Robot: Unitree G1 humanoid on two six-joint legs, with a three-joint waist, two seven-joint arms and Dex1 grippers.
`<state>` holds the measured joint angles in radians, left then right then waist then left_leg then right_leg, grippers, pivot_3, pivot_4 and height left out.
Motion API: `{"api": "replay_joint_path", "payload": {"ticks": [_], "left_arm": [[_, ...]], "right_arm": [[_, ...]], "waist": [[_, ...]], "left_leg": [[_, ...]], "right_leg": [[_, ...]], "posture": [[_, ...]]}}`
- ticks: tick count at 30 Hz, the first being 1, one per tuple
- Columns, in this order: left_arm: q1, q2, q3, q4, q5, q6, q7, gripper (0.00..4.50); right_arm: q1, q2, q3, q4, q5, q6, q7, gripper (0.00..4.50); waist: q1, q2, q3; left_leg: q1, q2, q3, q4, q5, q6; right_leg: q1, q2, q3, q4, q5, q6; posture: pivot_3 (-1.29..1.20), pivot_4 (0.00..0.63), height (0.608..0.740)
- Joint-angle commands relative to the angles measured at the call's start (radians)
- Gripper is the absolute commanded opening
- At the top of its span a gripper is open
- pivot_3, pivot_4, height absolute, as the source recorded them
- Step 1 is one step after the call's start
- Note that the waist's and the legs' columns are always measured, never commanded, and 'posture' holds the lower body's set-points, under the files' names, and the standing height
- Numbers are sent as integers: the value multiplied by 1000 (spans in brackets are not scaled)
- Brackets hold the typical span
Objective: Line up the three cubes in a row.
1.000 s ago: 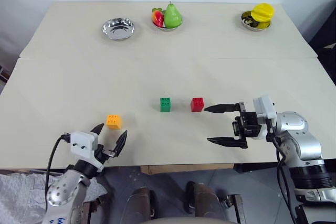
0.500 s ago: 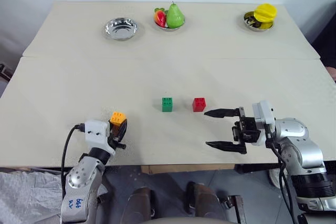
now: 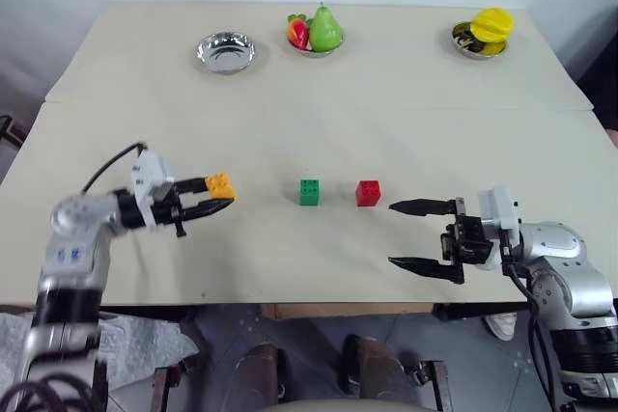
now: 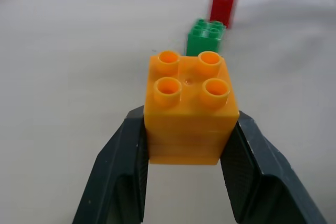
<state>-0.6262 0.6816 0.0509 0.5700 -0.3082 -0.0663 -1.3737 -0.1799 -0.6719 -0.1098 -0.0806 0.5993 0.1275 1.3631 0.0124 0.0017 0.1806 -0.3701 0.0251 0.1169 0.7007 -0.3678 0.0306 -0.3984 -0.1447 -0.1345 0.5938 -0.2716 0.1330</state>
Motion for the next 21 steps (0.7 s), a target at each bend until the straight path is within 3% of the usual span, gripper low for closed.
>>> {"api": "replay_joint_path", "payload": {"ticks": [1, 5, 9, 21], "left_arm": [[-155, -29, -62, 265, 82, -148, -116, 1507], [-290, -64, -119, 499, 186, -282, -133, 1507], [-348, -85, -129, 618, 243, -345, -106, 1507], [-416, -133, -124, 718, 329, -396, -6, 1507]], "right_arm": [[6, -14, -51, -15, 7, -25, -16, 4500], [57, -10, -80, -41, 8, -31, -43, 4500], [91, -3, -91, -53, 6, -40, -62, 4500], [103, 35, -76, -15, 3, -87, -76, 4500]], "waist": [[-2, 0, 0], [-12, -1, 0], [-19, -1, 1], [-7, -2, 1]], "left_leg": [[0, 0, 1, 0, 0, 0], [-1, 1, 1, -2, 0, 0], [0, 1, 2, -2, 0, 0], [0, 2, 1, 2, 0, 0]], "right_leg": [[0, 0, 0, 0, 0, 0], [0, 2, 0, -2, 0, 1], [0, 2, 0, -3, 0, 1], [0, 2, 2, 1, 0, 2]], "posture": [[0, 150, 740], [0, 150, 740], [0, 150, 740], [0, 150, 740]]}}
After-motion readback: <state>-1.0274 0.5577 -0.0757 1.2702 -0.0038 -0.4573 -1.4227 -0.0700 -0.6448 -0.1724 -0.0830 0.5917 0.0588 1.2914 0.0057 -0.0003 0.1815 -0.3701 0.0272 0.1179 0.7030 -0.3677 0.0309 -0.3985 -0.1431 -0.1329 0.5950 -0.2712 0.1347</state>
